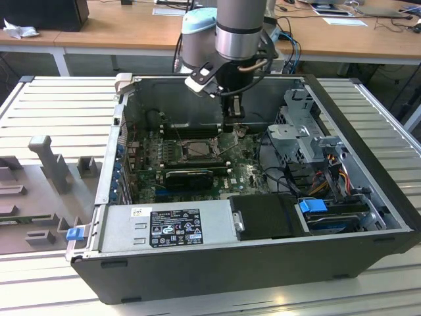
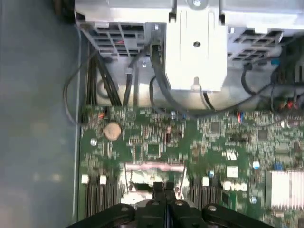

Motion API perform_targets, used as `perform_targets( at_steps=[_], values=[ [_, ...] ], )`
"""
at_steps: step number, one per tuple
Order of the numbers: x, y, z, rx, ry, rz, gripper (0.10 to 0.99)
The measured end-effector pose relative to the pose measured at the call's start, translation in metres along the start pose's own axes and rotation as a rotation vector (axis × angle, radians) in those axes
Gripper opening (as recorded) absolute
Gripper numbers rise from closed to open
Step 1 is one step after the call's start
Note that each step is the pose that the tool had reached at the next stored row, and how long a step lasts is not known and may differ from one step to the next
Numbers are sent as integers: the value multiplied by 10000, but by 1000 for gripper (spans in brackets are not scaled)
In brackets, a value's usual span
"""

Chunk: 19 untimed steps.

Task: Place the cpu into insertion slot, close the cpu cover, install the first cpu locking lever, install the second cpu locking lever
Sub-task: 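Close the cpu cover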

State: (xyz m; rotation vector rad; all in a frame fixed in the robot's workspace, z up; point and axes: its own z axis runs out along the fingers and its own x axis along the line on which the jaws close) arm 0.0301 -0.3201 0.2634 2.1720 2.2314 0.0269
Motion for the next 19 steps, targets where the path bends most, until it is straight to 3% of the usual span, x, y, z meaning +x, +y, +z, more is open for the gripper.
perform_targets(
  at_steps=[3, 6, 11, 16, 17, 19],
  values=[
    [0, 81, 67, 3, 0, 1, 106],
    [4, 172, 89, 2, 110, 3, 106],
    [26, 345, 119, 5, 113, 2, 106],
    [34, 397, 198, 19, 116, 1, 106],
    [33, 397, 200, 66, 117, 1, 106],
    [34, 396, 198, 406, 145, 1, 106]
  ],
)
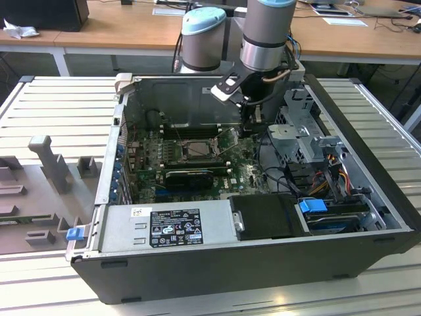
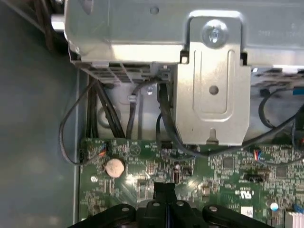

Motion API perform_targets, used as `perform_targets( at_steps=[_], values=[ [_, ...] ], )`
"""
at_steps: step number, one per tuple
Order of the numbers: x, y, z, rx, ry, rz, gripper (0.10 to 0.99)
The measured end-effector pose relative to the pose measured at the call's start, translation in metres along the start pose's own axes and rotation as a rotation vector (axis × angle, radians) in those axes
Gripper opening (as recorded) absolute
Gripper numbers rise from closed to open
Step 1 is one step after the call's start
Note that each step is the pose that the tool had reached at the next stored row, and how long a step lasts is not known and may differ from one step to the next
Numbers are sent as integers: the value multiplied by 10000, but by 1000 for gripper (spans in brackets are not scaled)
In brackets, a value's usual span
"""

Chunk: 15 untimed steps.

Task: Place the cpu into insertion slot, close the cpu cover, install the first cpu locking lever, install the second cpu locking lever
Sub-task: 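Close the cpu cover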

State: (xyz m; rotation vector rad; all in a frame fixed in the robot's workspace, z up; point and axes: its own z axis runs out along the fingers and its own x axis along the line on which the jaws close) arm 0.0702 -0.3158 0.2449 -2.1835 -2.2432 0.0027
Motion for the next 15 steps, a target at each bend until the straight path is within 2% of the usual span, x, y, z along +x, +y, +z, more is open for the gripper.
perform_targets(
  at_steps=[1, 4, 6, 7, 8, 11, 12, 15],
  values=[
    [1, -6, -4, 68, 1, 2, 106],
    [2, -82, -9, 86, 6, 0, 106],
    [6, -214, -9, 86, 14, 2, 106],
    [9, -335, -7, 83, 15, 0, 106],
    [11, -396, -7, 81, 15, 2, 106],
    [15, -539, -2, 77, 16, 0, 106],
    [17, -617, 7, 77, 16, 0, 106],
    [26, -742, 62, 73, 15, 2, 106]
  ],
)
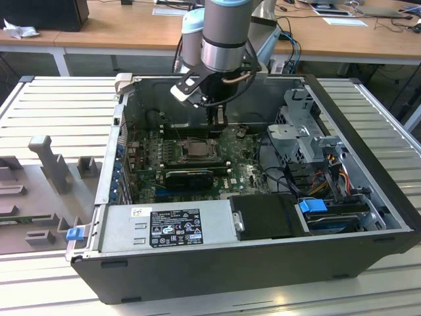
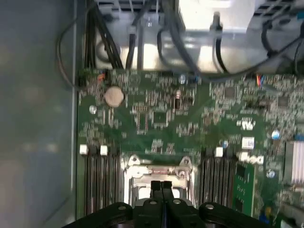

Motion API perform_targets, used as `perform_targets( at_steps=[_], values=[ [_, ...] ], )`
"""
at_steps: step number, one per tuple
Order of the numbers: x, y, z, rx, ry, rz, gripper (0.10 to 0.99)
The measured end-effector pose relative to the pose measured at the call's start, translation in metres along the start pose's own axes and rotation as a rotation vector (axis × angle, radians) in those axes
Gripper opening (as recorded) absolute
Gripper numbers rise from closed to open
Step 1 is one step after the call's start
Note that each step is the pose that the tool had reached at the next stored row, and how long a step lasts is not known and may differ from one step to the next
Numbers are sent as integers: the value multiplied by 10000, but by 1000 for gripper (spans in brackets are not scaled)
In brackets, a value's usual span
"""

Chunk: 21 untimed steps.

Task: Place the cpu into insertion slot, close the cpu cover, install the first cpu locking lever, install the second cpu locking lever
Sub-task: 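Close the cpu cover, then install the first cpu locking lever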

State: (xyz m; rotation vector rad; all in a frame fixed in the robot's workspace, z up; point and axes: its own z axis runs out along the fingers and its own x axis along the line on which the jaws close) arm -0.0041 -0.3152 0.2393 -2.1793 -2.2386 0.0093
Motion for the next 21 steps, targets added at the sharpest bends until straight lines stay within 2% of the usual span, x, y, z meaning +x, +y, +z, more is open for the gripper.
perform_targets(
  at_steps=[7, 11, 14, 21],
  values=[
    [4, -93, 149, 1, 9, -135, 106],
    [6, -171, 158, 3, 13, -199, 106],
    [13, -265, 161, -3, 16, -200, 106],
    [13, -302, 156, -1, 13, -201, 106]
  ],
)
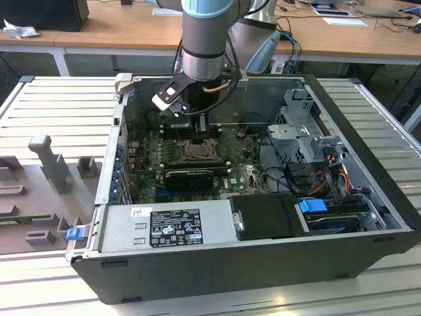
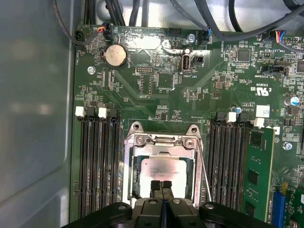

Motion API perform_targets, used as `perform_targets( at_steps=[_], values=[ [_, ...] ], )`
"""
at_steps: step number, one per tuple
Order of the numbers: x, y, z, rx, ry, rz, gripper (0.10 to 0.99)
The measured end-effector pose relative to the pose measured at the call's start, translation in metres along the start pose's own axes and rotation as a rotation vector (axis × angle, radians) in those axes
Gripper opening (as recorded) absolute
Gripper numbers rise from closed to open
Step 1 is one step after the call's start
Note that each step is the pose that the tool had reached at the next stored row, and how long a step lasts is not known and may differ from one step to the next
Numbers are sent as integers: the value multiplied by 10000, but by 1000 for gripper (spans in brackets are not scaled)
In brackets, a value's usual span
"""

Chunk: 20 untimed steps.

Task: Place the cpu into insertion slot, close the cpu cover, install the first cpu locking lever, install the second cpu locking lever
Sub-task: 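Install the first cpu locking lever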

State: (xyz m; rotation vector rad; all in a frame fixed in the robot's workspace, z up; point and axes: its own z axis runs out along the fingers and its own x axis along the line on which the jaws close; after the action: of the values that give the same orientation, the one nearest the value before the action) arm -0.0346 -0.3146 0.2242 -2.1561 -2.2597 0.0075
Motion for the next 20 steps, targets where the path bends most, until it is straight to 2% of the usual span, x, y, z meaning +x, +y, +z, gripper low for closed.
perform_targets(
  at_steps=[4, 6, 8, 17, 20],
  values=[
    [-1, -1, -16, -1, 0, -7, 106],
    [-1, -1, -20, -2, 31, -7, 106],
    [-1, -1, -73, -4, 33, -8, 106],
    [1, -3, -216, -4, 34, -8, 106],
    [1, -5, -317, -4, 34, -8, 106]
  ],
)
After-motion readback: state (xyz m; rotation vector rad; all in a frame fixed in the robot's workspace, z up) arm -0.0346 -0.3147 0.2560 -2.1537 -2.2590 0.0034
